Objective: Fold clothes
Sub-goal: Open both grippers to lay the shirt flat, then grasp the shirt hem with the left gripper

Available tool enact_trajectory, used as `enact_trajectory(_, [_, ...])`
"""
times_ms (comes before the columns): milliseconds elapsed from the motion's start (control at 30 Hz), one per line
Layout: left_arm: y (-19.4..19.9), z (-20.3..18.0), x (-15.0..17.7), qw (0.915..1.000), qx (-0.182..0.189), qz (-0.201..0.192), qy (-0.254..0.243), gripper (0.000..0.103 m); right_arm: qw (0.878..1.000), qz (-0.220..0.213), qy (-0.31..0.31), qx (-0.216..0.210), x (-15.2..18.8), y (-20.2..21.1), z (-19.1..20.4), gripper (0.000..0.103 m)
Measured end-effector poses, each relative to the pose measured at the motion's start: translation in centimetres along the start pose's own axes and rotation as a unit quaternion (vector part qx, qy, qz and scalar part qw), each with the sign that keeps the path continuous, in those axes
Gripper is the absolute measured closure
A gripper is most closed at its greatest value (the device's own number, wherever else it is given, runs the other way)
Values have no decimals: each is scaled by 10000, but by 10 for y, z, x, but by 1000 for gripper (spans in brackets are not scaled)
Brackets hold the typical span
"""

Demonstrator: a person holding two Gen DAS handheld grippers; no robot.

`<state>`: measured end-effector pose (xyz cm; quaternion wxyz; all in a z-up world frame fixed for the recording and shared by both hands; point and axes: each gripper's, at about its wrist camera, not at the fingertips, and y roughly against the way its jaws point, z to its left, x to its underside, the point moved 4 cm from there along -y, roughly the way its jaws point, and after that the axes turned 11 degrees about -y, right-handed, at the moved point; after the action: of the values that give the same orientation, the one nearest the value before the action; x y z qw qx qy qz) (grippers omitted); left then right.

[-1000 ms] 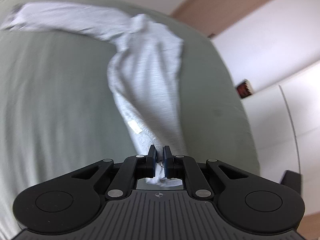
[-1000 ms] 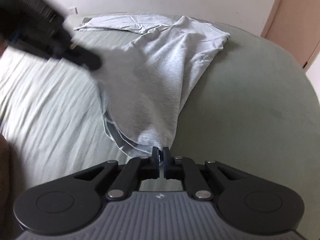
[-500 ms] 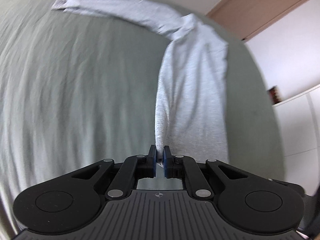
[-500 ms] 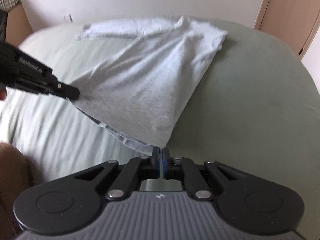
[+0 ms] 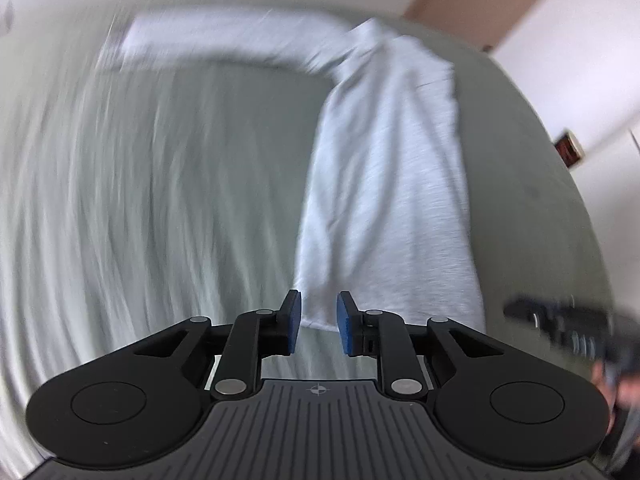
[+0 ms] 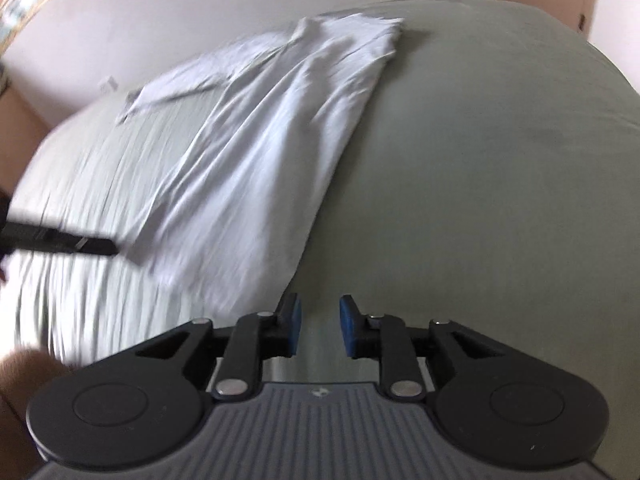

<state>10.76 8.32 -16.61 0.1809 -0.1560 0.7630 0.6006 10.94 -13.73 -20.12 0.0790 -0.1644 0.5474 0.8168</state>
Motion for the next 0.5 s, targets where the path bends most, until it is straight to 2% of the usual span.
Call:
enact_trajectory(100, [-5,-39,-7,9979,368,16,-528,80,9998,-13,-138,-123,-29,-11,-9,67])
enact_trajectory(133, [-11,-49,-9,9971,437,38,-625,80,9996,-19,-210,-168,-51,-18,-13,62])
enact_trajectory(300, [-50,-96,-8,9929,494,177,-1066,80,9989,-41,-389,-257,-124,-39,-18,57])
enact_trajectory(400, [-68,-106,-5,9917,501,351,-1128,80,9975,-137,-617,-306,-173,-57,-21,55])
enact_trajectory(500, [-76,-107,-5,9919,423,446,-1112,80,9966,-156,-735,-325,-199,-70,-21,54])
